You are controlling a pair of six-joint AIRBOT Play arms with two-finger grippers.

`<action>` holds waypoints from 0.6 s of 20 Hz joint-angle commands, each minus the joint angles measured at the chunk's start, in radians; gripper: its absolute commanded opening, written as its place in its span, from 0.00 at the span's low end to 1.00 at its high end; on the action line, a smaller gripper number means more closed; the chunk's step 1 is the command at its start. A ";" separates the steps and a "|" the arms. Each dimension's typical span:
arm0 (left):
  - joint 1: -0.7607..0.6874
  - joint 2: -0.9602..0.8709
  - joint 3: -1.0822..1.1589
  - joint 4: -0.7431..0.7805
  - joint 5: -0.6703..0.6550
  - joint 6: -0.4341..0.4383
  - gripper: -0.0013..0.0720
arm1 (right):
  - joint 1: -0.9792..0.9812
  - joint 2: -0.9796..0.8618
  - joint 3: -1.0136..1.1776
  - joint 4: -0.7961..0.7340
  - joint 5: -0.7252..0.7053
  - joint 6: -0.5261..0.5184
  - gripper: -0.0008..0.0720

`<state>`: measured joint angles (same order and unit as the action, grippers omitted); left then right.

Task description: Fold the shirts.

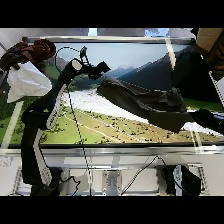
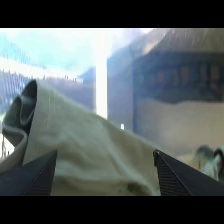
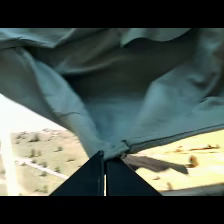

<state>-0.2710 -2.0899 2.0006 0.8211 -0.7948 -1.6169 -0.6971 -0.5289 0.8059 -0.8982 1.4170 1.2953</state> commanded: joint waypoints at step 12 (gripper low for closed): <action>-0.104 -0.002 0.001 -0.269 -0.293 0.159 0.96 | 0.001 0.000 0.001 0.274 0.055 -0.113 0.04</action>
<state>-0.3405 -2.0914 2.0006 0.5739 -1.1210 -1.4578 -0.6971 -0.5289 0.8059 -0.5907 1.4681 1.1851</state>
